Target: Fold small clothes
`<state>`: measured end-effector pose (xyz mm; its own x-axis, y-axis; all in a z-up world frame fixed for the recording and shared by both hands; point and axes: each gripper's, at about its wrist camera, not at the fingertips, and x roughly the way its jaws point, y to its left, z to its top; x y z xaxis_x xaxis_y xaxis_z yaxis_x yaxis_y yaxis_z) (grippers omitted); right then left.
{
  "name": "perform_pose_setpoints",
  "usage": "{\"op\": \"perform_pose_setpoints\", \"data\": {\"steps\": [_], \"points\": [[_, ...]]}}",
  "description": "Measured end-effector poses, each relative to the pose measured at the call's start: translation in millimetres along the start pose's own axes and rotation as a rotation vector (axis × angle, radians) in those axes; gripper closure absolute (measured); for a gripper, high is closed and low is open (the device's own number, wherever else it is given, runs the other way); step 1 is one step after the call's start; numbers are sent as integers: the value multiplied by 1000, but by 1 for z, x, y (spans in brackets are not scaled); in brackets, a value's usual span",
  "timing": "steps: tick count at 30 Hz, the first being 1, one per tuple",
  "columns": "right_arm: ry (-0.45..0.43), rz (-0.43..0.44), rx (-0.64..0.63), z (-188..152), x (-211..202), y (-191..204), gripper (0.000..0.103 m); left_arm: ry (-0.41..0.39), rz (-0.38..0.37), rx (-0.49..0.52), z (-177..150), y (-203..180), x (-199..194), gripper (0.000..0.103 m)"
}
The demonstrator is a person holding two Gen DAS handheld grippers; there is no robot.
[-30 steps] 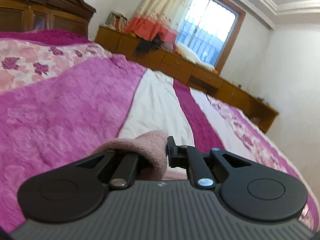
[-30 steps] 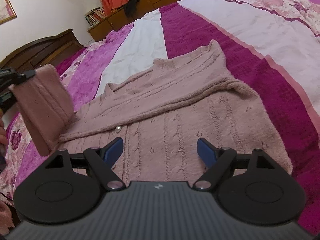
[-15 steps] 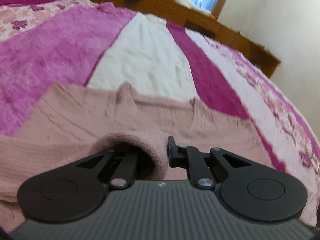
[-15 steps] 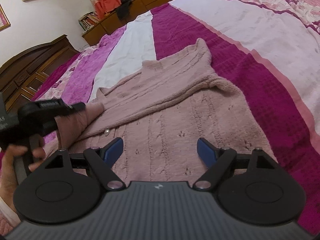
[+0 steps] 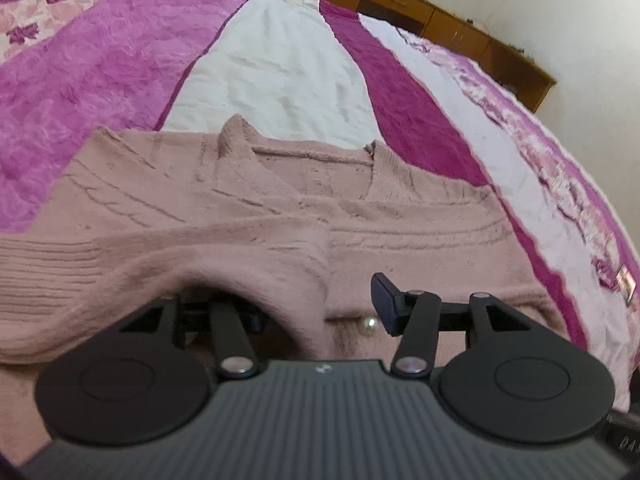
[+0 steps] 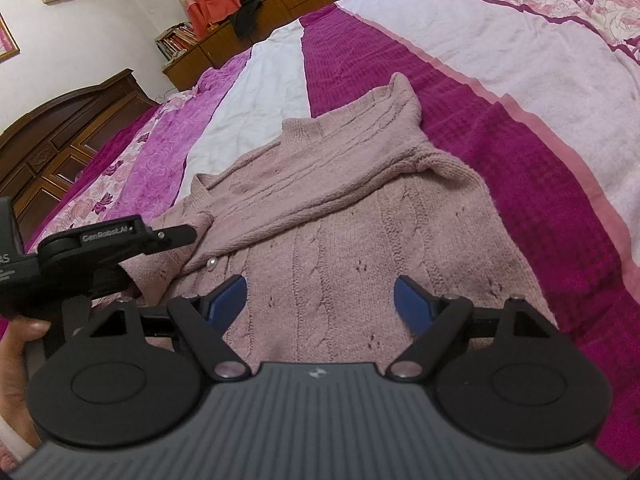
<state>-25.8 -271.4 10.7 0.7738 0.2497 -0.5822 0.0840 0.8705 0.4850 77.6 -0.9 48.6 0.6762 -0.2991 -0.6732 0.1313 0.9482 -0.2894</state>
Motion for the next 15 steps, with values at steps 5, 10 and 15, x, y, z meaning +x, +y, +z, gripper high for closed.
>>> {"op": "perform_pose_setpoints", "data": {"steps": [5,10,15], "points": [[0,3,-4,-1,-1,2,17,29,18,22,-5,1,-16,50],[3,6,-23,-1,-1,9,17,61,18,12,-10,12,-34,50],[11,16,-60,2,-1,19,17,82,46,-32,-11,31,-54,50]]}}
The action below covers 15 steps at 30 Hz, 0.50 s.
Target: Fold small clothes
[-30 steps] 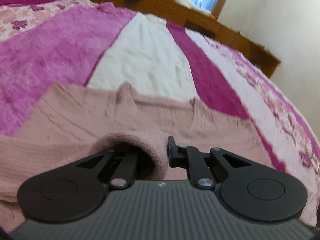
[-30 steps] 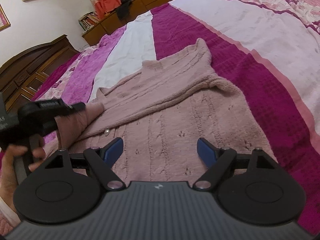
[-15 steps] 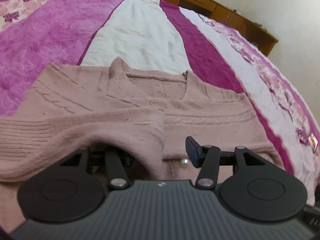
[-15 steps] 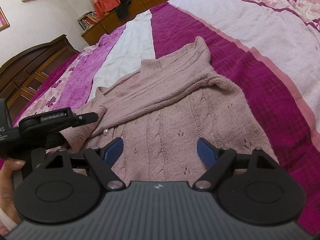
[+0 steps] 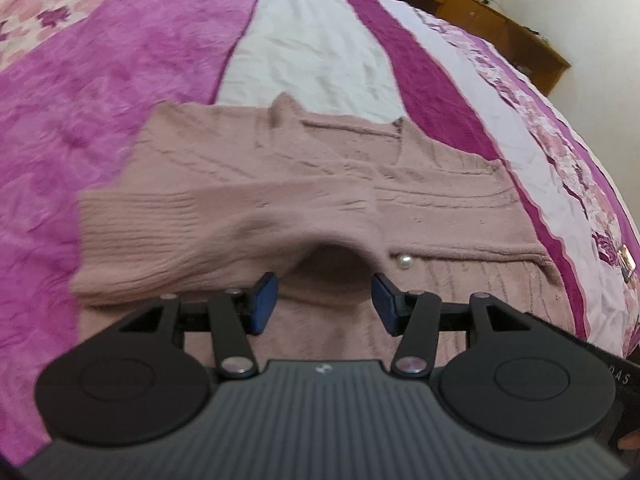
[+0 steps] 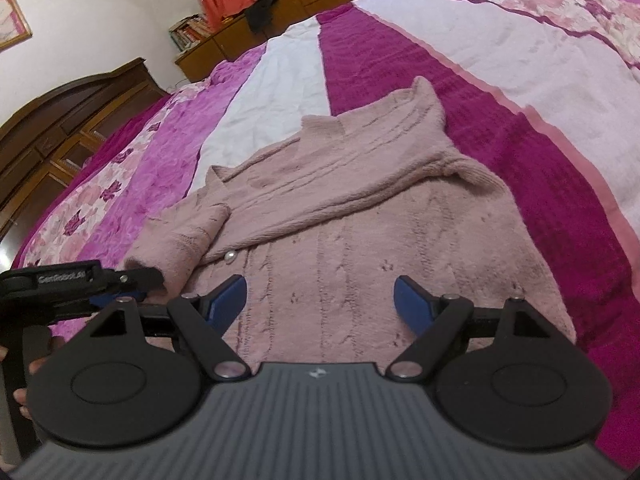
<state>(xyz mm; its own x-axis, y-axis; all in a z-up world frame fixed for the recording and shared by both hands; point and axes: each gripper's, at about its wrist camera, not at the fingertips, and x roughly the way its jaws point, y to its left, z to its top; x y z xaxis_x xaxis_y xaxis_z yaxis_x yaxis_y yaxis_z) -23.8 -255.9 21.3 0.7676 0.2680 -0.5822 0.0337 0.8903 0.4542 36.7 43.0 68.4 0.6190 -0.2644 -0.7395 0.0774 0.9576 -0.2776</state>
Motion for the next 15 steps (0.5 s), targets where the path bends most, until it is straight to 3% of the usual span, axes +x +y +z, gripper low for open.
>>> {"op": "perform_pose_setpoints", "data": {"steps": [9,15], "points": [[0,68,-114,13,2,44,17,-44,96,-67,6,37,-33,49],[55,127,-220,13,15,89,17,-84,195,-106,6,64,-49,49]]}}
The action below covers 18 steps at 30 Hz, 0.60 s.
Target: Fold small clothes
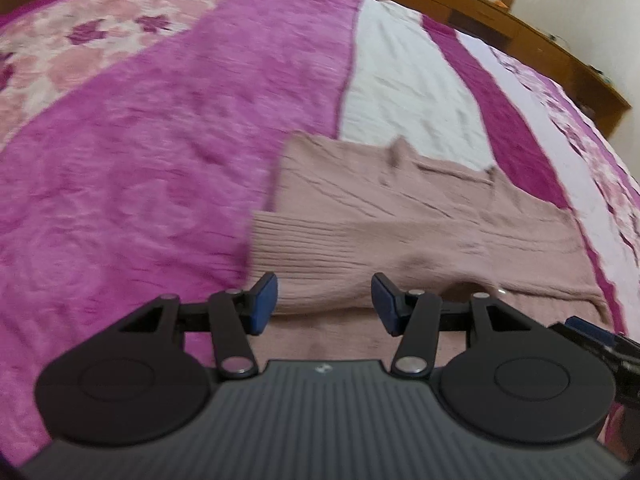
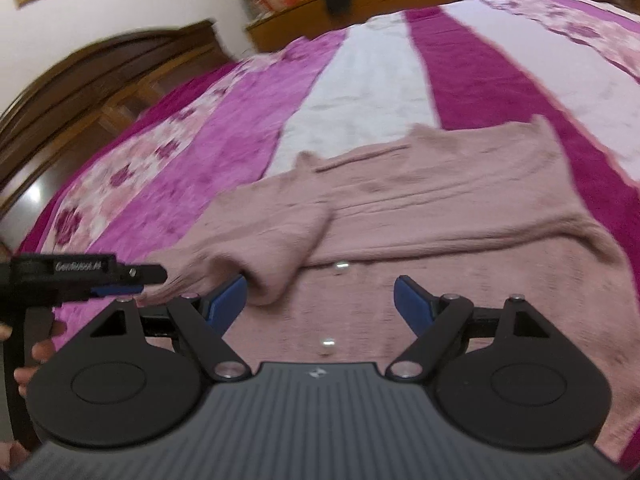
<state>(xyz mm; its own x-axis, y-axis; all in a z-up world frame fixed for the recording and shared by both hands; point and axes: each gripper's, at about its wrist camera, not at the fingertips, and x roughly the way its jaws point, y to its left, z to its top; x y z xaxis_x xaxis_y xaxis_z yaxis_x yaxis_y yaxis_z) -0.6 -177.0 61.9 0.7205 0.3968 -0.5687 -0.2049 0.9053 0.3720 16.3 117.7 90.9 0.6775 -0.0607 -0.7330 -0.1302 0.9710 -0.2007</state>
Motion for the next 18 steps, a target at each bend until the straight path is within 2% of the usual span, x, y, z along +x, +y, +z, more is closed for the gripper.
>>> {"op": "perform_pose_setpoints", "data": {"steps": [8,12,18], "points": [[53,102,-181,2,24,67,17,-22,87,-42,-1,40,-13,49],[68,150,-232,4,38,93,17,-4,99,-68,-4,54,-10,49],[96,141,-290,7,65,117,17,15,127,-119,-9,72,-2,49]]}}
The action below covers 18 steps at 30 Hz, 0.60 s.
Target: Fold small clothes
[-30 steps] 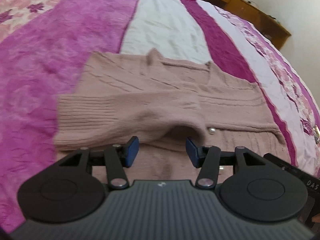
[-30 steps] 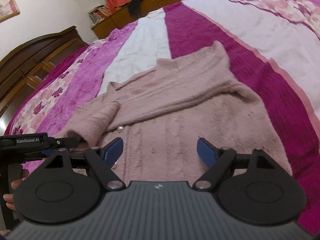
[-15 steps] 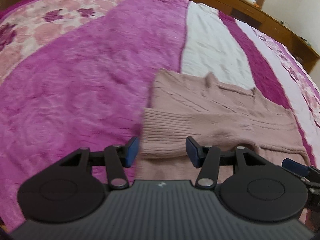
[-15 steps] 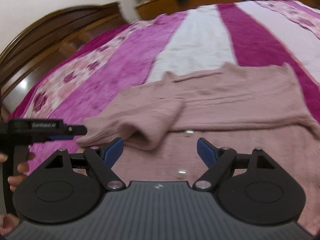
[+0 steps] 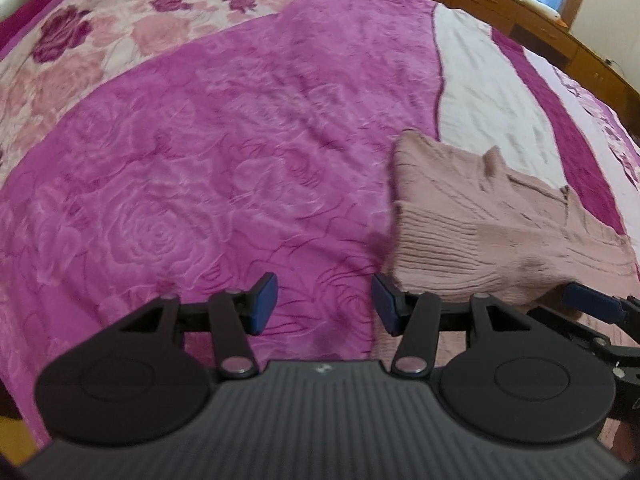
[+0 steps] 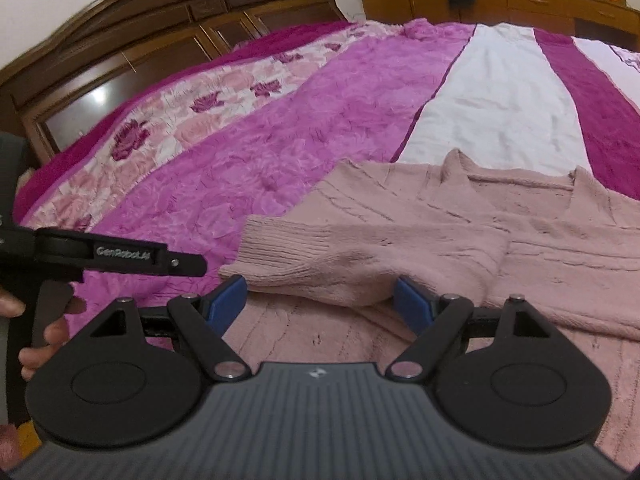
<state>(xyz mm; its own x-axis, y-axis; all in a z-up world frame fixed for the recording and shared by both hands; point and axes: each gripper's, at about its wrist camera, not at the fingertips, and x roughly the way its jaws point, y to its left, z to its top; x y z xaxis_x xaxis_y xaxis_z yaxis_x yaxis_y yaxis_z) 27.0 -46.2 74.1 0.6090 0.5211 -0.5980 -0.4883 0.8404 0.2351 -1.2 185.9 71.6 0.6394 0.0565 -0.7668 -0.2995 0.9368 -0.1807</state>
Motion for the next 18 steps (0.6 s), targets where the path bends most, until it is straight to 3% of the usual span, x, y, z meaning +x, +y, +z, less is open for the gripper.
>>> {"op": "perform_pose_setpoints", "data": {"steps": [7,13,18], "points": [[33,-15,-76,10,26,9,17,1,11,-41,-2,14,1,49],[24,-10,-146,16,21,22,17,-5,6,-63,-3,18,1,49],[0,51,-198,16,19,37,17,-8,7,-71,-3,20,1,49]]}}
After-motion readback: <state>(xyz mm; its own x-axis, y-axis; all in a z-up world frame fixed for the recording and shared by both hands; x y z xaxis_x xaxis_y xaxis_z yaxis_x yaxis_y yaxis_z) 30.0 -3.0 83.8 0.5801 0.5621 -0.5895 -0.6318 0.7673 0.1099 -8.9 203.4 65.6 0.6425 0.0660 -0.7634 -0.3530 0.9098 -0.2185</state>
